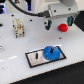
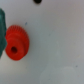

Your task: Insert the blue gear onto the right peg, followed by the red gear

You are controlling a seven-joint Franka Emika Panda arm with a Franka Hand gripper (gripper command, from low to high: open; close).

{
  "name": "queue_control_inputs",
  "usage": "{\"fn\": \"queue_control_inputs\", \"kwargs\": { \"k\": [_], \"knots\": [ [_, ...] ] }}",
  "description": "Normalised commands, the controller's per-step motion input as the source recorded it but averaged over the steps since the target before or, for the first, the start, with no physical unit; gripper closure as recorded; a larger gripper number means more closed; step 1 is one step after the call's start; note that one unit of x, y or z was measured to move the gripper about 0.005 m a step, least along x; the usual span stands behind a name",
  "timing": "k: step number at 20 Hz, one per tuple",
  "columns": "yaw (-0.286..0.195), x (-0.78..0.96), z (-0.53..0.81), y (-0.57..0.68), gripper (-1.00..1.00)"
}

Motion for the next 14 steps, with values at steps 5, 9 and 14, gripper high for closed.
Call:
{"fn": "queue_control_inputs", "kwargs": {
  "k": [5,9,14],
  "knots": [
    [0.0,-0.33,-0.04,0.54,-1.0],
    [0.0,-0.27,-0.22,0.41,-1.0],
    [0.0,-0.2,-0.34,0.14,-1.0]
  ]
}}
